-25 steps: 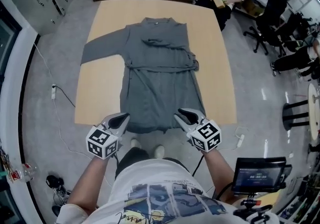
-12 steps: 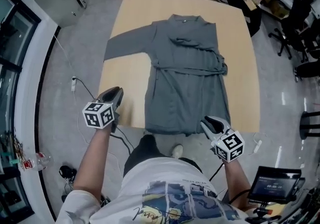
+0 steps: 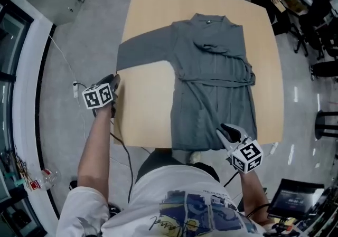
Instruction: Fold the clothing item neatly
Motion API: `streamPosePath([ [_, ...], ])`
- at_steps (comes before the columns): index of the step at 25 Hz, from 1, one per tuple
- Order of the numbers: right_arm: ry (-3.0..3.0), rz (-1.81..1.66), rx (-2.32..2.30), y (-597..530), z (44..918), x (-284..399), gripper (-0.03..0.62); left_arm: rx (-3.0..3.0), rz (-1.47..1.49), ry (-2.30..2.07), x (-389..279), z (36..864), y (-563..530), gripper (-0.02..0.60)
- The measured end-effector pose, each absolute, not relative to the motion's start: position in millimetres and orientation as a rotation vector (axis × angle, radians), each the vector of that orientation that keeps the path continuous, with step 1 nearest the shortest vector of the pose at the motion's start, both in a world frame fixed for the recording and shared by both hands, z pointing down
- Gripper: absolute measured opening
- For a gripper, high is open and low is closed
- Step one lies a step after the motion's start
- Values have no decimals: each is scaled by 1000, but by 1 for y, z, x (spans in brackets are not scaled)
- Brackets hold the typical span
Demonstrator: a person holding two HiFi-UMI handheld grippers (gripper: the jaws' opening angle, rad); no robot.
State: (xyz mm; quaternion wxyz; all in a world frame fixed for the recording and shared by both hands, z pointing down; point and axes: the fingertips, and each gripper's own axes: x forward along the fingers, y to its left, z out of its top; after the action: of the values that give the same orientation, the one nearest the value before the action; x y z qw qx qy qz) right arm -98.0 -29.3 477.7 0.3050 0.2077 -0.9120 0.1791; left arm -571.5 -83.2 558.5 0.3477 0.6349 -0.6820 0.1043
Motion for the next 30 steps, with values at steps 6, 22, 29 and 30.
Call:
streamPosePath([
  [6,-2358,526,639,-32,486,-106,84,1544,208,-1673,-609,615,-112,166],
  [22,-2276,615,750,-12,504,-101,84,1472,-131,-1497,-621,647,-145,95],
  [29,-2284,626,775,-1,499,-100,84,1560,-166,-1551,-624,610,-161,28],
  [30,-2282,627,783,0,499,-98,84,1575,-175,-1566,-624,604,-165,26],
])
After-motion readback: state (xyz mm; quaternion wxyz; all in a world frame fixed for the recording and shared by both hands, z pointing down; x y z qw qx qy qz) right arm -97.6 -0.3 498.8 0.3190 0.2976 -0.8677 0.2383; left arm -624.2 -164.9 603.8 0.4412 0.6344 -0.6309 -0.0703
